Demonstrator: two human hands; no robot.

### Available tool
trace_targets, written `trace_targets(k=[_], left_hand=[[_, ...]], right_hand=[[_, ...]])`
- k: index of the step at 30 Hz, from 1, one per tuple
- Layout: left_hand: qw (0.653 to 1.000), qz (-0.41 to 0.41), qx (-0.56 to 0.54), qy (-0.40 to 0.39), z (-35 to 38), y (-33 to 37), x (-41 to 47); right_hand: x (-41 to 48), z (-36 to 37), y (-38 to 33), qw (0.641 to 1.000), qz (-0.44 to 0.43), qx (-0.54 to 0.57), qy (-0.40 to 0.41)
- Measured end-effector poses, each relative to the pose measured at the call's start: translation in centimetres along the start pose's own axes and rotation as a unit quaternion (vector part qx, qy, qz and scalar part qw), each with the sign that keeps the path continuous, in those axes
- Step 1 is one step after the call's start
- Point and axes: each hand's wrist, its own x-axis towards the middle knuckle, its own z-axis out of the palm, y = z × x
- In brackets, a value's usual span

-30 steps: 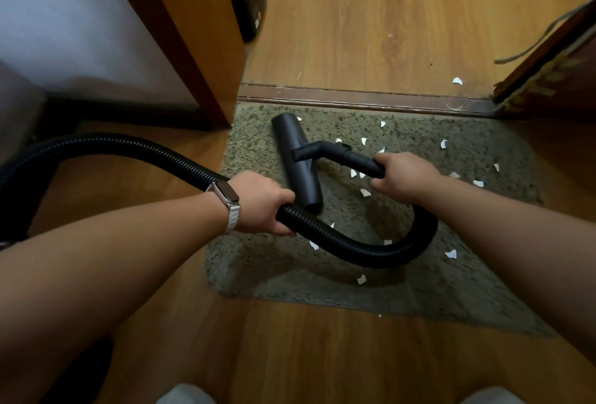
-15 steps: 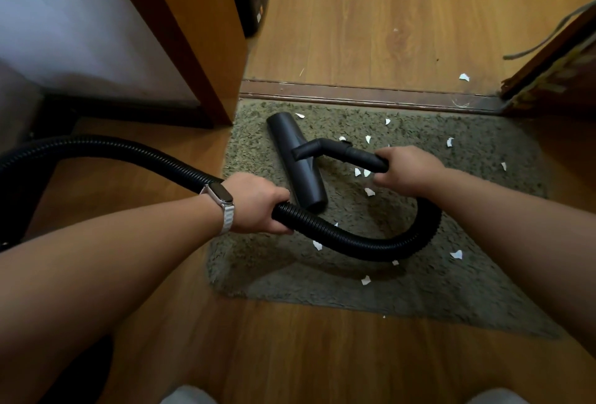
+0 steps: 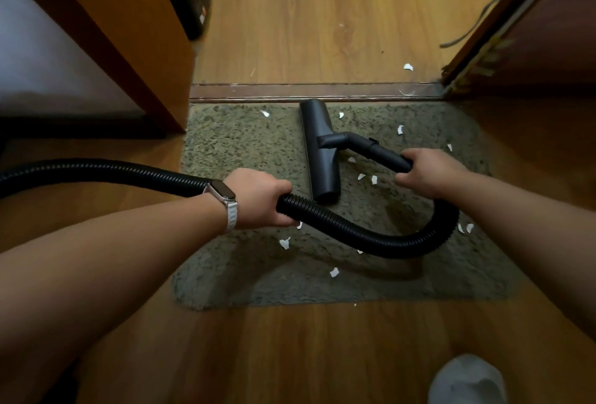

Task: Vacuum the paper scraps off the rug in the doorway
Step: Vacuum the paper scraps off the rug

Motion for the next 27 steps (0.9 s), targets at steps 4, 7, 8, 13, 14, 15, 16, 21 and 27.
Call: trace_targets(k=[4,7,8,13,14,15,16,21,27], left_hand=[[1.000,0.013,-0.011,0.005,-0.4,2.1,2.1],[0.999,0.027,-0.018,0.010,-0.8,3.9,4.0],[0.999,0.030,-0.020,0.010,-0.9,4.4,4.5],[0.998,0.054,-0.029,0.014,-1.2,7.7,7.3],[0.998,0.056,-0.030,0.015,-1.2,8.4,7.8],[0.998,0.058,-0.029,0.019,-1.2,8.9,8.2],[0.997,0.060,-0.030,0.023,-1.2,9.4,8.5],[0.996,0.078,-0.037,0.020,-1.1,11.4,9.9],[0.994,0.099,-0.034,0.014,-1.2,12.0,10.3]], right_hand=[[-1.1,-1.0,3.2,0.999,0.032,0.004,-0.006],[-1.7,-1.5,5.9,0.998,0.056,0.008,-0.003],[-1.9,-1.6,6.6,0.998,0.064,0.010,-0.003],[-3.4,-1.8,11.6,0.993,0.115,0.033,-0.012],[-3.7,-1.8,12.6,0.991,0.125,0.040,-0.013],[-4.0,-1.9,13.5,0.989,0.137,0.047,-0.013],[-4.3,-1.8,14.4,0.988,0.148,0.054,-0.011],[-5.5,-0.9,17.9,0.980,0.178,0.086,-0.009],[-6.3,-0.2,18.5,0.983,0.163,0.088,-0.005]])
